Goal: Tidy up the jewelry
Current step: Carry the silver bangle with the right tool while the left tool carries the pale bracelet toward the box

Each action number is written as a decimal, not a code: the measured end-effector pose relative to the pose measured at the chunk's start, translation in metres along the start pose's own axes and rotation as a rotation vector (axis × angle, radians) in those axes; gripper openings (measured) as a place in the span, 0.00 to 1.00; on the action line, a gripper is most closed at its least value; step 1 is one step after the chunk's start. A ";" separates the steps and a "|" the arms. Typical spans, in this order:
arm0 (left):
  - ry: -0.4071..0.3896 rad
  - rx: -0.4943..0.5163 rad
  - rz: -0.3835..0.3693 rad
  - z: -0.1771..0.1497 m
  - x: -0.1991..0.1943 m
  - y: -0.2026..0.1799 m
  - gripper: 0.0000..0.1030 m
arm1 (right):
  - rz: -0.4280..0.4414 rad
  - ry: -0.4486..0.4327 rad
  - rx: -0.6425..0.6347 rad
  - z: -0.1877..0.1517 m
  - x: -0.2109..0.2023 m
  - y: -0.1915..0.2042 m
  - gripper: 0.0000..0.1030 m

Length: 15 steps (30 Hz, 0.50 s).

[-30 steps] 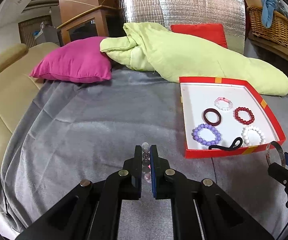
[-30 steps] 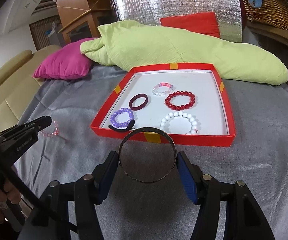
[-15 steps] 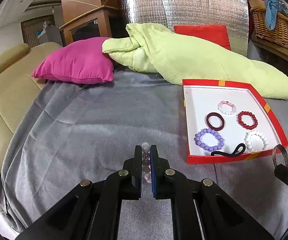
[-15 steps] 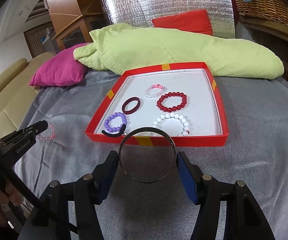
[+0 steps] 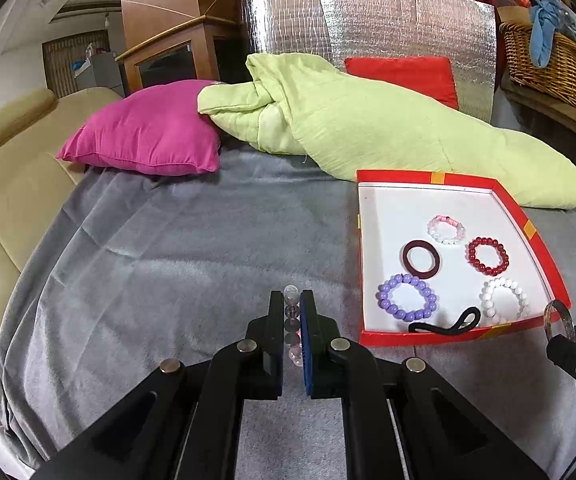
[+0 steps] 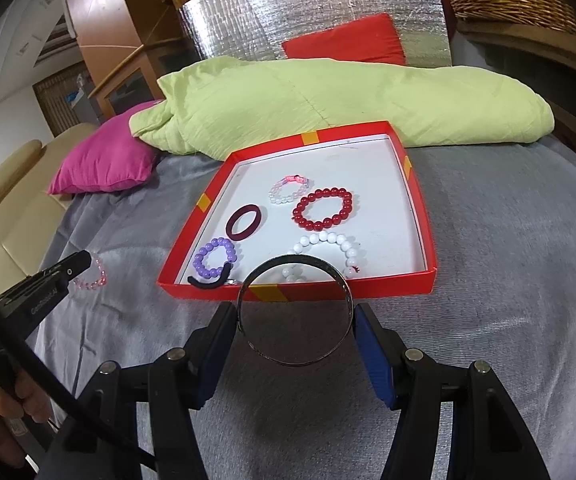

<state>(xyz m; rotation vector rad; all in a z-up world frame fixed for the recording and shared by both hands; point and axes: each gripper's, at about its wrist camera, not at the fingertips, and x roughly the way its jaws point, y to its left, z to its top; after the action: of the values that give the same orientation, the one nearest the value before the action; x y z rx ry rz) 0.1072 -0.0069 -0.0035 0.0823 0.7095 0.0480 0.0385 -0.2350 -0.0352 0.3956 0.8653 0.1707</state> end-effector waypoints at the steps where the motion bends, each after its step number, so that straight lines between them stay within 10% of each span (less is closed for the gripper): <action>1: -0.001 -0.001 -0.001 0.000 0.000 0.000 0.08 | 0.000 0.000 0.003 0.000 0.000 -0.001 0.61; 15: -0.016 -0.003 -0.008 0.005 0.003 -0.007 0.08 | -0.007 -0.020 0.031 0.005 0.000 -0.004 0.61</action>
<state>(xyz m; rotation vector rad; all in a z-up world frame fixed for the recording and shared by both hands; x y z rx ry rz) 0.1132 -0.0143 -0.0021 0.0765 0.6939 0.0408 0.0422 -0.2394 -0.0343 0.4229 0.8507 0.1464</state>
